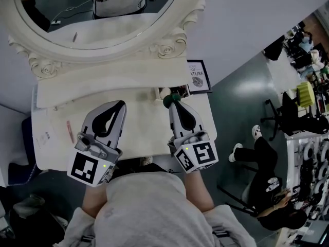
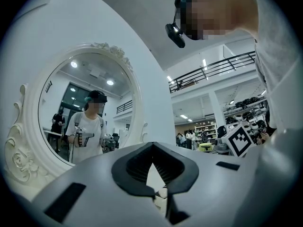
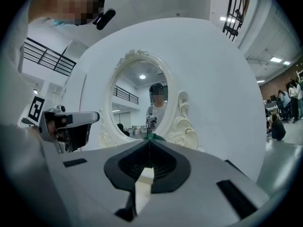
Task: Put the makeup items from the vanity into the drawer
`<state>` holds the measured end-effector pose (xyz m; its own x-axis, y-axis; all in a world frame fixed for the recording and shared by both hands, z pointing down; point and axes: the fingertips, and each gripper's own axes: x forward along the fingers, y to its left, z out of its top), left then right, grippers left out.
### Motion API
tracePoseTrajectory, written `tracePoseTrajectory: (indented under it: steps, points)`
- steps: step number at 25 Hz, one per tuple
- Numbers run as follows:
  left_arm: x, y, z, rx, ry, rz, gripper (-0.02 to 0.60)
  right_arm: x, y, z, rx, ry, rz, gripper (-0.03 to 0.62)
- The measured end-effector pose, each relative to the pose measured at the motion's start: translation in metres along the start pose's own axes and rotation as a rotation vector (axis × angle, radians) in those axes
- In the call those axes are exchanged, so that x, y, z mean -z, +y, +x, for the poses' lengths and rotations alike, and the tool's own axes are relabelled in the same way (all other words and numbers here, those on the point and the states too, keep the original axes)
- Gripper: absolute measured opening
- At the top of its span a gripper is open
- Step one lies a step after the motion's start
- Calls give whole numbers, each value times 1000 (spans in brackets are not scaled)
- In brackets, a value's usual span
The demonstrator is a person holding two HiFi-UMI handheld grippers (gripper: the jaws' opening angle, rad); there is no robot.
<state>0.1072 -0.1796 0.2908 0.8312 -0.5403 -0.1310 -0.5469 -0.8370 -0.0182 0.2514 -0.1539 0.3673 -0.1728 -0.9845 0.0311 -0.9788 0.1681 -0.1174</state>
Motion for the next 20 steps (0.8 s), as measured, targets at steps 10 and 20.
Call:
tracePoseTrajectory:
  steps: [10,20]
  points:
    - [12,-8,18,-26,22,-7,14,32,-33,0,13,84,25,21]
    - [17,-10,21,-70,41,7,14,69,-82,11,50,241,32,21]
